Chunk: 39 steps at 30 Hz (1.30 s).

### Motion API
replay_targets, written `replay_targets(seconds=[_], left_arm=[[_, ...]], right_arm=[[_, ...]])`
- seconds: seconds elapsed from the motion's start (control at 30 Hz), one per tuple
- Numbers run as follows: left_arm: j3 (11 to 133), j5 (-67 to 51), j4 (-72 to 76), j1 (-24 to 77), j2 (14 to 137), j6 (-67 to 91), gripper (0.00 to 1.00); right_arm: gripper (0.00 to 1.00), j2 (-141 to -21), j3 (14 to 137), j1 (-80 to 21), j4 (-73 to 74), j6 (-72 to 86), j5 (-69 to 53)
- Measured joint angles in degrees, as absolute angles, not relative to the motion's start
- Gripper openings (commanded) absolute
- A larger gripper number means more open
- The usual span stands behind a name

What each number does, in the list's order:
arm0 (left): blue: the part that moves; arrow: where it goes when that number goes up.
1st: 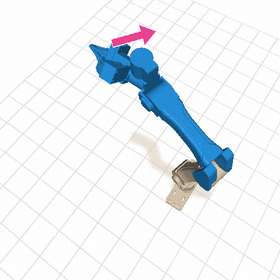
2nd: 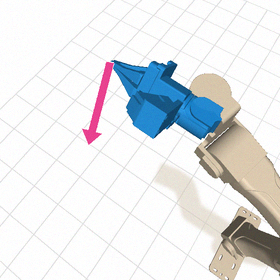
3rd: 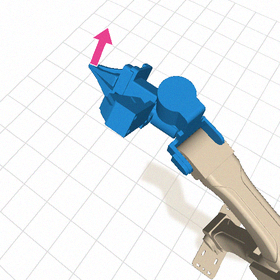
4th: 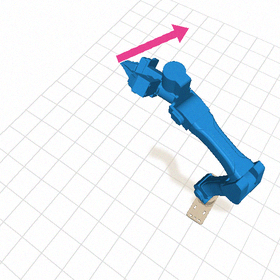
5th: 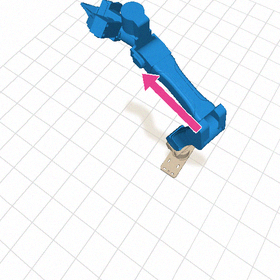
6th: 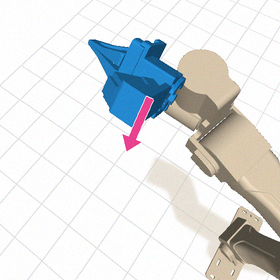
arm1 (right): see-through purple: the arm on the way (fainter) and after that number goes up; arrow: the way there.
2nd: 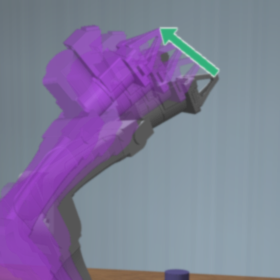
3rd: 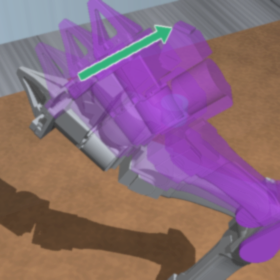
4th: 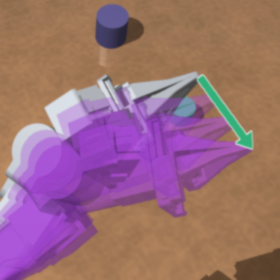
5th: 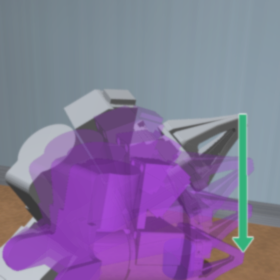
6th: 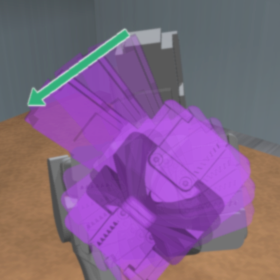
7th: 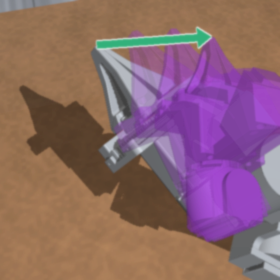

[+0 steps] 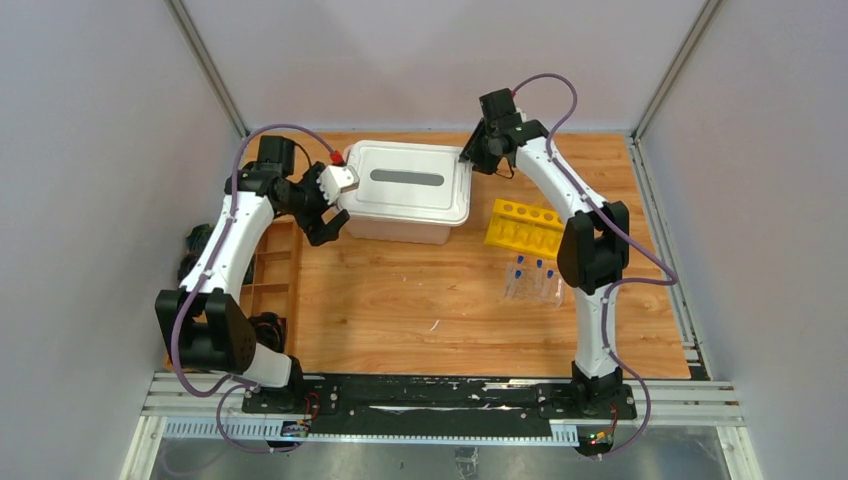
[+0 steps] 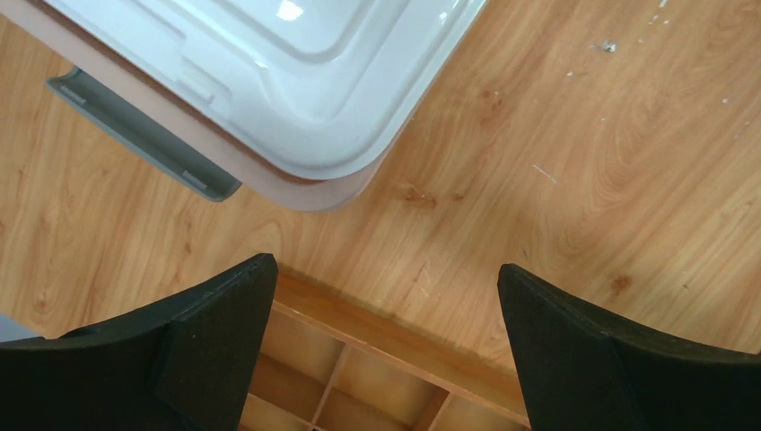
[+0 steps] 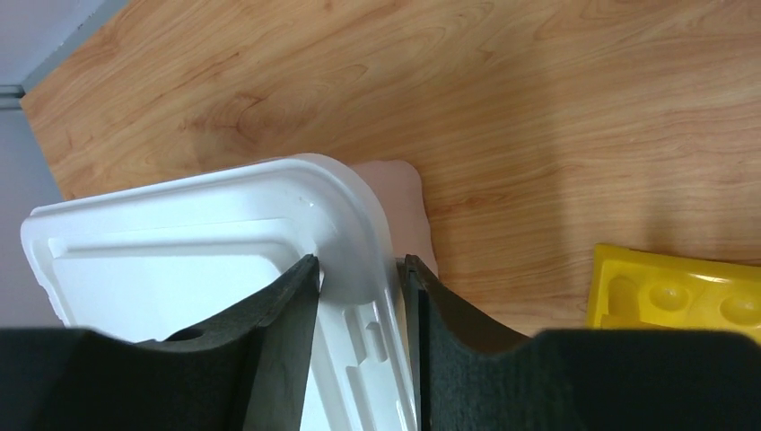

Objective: Organize the chemistry lab equipment

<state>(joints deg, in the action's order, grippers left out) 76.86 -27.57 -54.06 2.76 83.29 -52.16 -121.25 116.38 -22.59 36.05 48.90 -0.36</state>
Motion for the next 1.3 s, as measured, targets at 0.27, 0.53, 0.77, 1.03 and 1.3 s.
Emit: replay_targets(seconds=[0.27, 0.53, 0.77, 1.03, 1.3], left_arm=[[73.5, -24.8, -42.9, 3.7, 82.8, -47.1, 1.00], [81.3, -25.2, -37.6, 3.8, 84.8, -36.3, 0.95], [83.2, -21.7, -31.3, 3.8, 91.3, -27.4, 0.92], [84.5, -18.9, -28.5, 3.8, 97.1, -23.7, 0.91], [86.9, -16.0, -27.0, 3.8, 100.6, -22.1, 0.89]], right_arm=[[0.49, -122.0, 116.7, -21.8, 36.8, 47.4, -2.5], [0.51, -123.7, 119.7, -22.6, 37.8, 45.3, -2.5], [0.54, -124.7, 122.1, -24.4, 38.9, 44.7, -1.4], [0.59, -125.7, 124.6, -25.0, 39.9, 43.0, 0.1], [0.62, -126.1, 126.2, -24.8, 40.3, 39.0, 1.1]])
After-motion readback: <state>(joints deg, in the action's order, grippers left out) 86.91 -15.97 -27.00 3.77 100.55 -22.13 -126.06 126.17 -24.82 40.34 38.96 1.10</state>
